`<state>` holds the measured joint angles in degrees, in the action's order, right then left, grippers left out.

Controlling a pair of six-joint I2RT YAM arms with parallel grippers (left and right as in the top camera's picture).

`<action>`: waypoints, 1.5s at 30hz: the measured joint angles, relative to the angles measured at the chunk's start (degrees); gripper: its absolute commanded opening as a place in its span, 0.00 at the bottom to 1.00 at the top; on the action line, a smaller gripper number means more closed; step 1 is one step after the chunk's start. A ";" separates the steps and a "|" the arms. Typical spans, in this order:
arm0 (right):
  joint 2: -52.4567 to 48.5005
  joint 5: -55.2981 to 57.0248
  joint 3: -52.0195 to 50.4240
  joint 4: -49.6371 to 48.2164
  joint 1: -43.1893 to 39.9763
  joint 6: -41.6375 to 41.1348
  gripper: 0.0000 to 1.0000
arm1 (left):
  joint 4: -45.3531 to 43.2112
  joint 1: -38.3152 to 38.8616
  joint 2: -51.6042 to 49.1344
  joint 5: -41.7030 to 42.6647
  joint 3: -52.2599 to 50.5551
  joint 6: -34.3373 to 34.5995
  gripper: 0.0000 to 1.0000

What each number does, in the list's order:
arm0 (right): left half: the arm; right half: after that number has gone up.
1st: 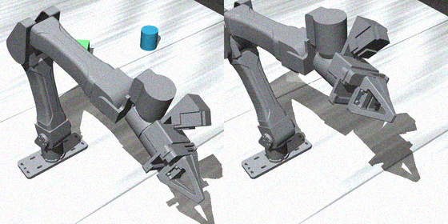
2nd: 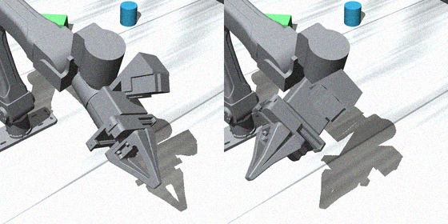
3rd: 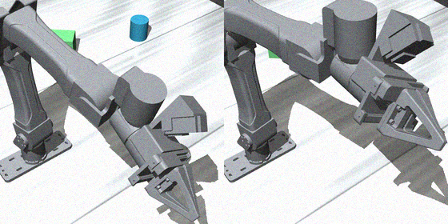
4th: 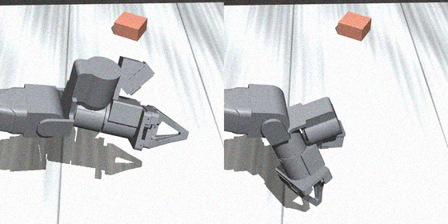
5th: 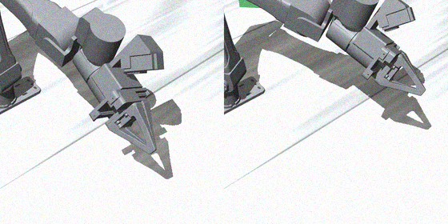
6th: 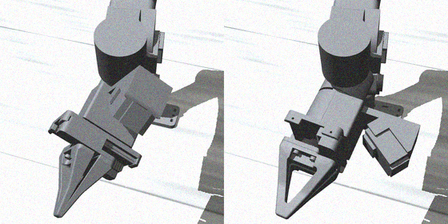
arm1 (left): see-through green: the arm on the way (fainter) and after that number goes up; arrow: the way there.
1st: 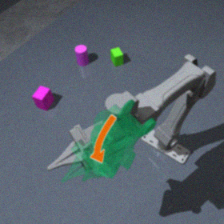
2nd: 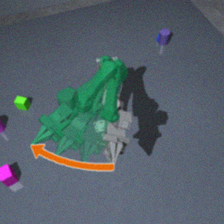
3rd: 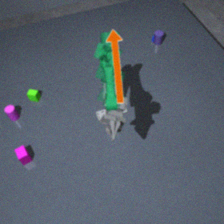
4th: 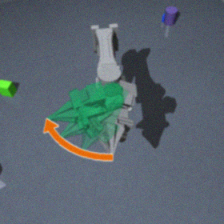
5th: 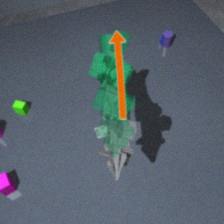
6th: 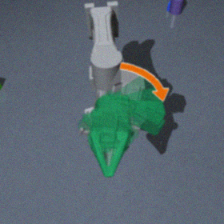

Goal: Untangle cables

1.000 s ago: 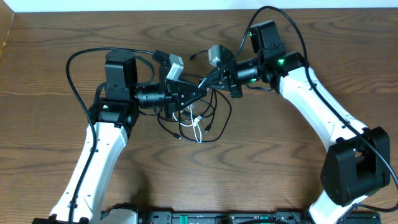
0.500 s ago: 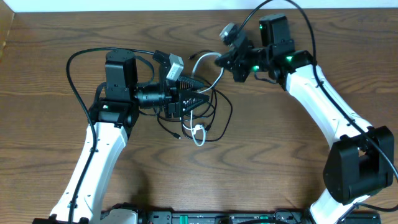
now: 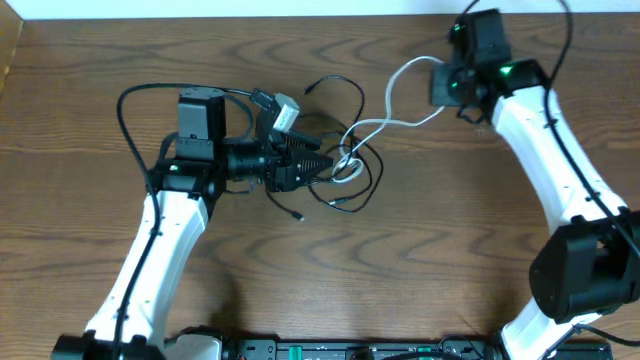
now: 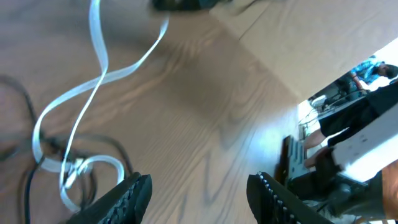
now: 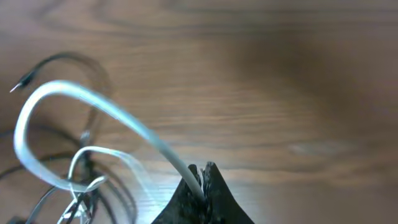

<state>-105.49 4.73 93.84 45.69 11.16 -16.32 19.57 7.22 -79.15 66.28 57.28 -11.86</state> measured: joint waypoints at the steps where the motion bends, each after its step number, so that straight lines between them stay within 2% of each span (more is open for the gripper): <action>1: 0.00 0.92 0.57 0.87 -0.55 -0.55 0.01 | 0.13 0.15 -0.94 -0.63 -0.81 -0.48 0.54; 9: 0.00 4.59 2.49 5.64 -3.08 -2.54 0.01 | -1.53 3.45 -12.81 -2.36 -3.54 -2.89 0.54; 17: 0.00 4.15 2.56 7.21 -3.15 -2.69 0.01 | -13.42 8.24 -22.47 -2.47 -3.74 -2.43 0.55; 21: 0.00 2.25 2.56 7.21 -3.15 -2.78 0.01 | -18.97 9.53 -23.91 -4.72 -3.87 0.44 0.55; 27: 0.00 -0.35 2.56 7.23 -3.13 -2.78 0.01 | -22.64 11.06 -24.15 -12.74 -3.91 5.07 0.55; 45: 0.00 -1.22 2.56 7.69 -2.99 -2.73 0.01 | -22.16 13.51 -28.33 -29.16 -3.91 9.53 0.54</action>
<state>-105.49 3.51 96.40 53.39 8.16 -19.05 -2.59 20.73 -107.48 37.12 53.36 -2.33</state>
